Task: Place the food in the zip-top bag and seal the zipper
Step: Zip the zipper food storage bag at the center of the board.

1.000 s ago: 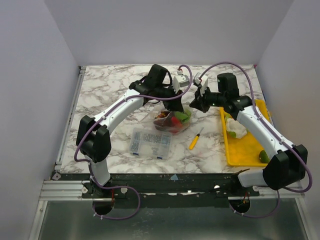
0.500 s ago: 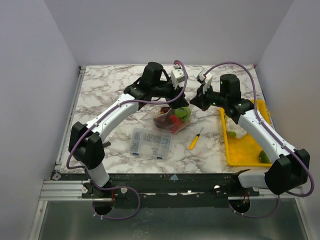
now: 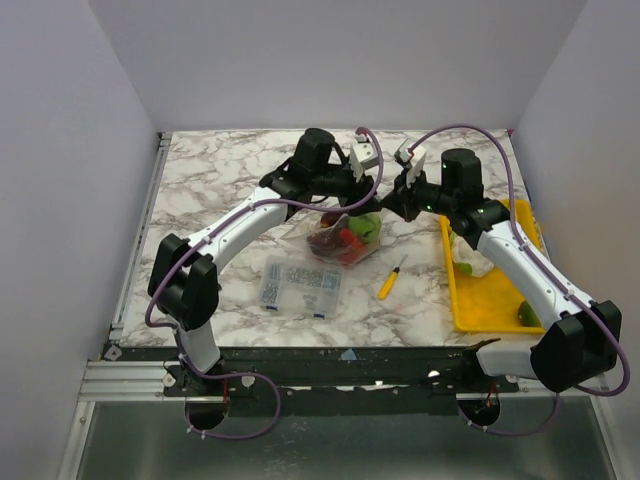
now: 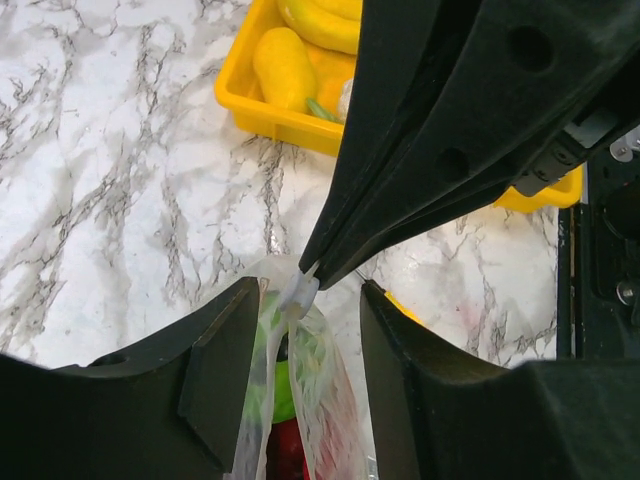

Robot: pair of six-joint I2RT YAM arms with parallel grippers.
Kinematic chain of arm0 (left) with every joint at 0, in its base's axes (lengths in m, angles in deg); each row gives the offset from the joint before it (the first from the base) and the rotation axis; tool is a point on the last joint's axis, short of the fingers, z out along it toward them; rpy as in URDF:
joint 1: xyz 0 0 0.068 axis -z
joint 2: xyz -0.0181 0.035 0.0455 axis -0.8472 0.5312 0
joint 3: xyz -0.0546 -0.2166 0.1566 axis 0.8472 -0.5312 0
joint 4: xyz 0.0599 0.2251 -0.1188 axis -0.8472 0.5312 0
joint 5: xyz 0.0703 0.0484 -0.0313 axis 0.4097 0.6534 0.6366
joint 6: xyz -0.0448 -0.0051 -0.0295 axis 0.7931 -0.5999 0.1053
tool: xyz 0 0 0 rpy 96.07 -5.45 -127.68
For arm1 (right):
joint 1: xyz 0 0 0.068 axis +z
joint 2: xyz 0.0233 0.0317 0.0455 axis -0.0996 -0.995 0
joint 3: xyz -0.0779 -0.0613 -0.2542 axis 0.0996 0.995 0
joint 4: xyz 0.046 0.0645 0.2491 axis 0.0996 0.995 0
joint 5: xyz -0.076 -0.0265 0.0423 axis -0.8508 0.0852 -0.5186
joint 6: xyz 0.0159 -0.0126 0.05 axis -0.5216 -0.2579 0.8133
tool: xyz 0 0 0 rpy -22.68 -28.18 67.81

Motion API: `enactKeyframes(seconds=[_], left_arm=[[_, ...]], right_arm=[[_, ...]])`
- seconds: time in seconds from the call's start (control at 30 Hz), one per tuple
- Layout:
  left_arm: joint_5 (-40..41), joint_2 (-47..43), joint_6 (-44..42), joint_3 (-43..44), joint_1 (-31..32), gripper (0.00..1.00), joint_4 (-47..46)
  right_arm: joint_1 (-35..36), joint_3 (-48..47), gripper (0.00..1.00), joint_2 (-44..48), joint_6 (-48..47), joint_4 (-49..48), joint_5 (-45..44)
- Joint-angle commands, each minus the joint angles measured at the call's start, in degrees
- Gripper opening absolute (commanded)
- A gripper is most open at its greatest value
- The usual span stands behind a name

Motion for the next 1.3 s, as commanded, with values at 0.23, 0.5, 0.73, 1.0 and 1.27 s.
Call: enactKeyframes(seconds=[0.23,0.5,0.73,1.0,1.27], left_arm=[[0.86,1.18,0.63,0.79,0.28,0.20,-3.76],[0.22,1.06,1.88,1.26,0.40,0.25,-3.78],[0.87,1.57,2.15,2.01,0.80,0.33,-3.11],[4.86,0.79,2.38,1.77,0.87,0.06,-3.37],[6.61,-0.55,6.37,1.14,0.83,0.00,-3.14]], right_arm=[[0.41,0.20,0.00,0.39,2.40,-2.09,-0.85],[0.75,0.09,0.00,0.79,2.51,-2.03,-1.48],[0.86,-0.32,0.00,0.29,2.89,-2.02,-0.80],[1.43,-3.05,0.00,-2.06,14.62,-2.05,-12.35],[3.22,0.60,0.00,-2.29,29.74,-7.11,-33.26]])
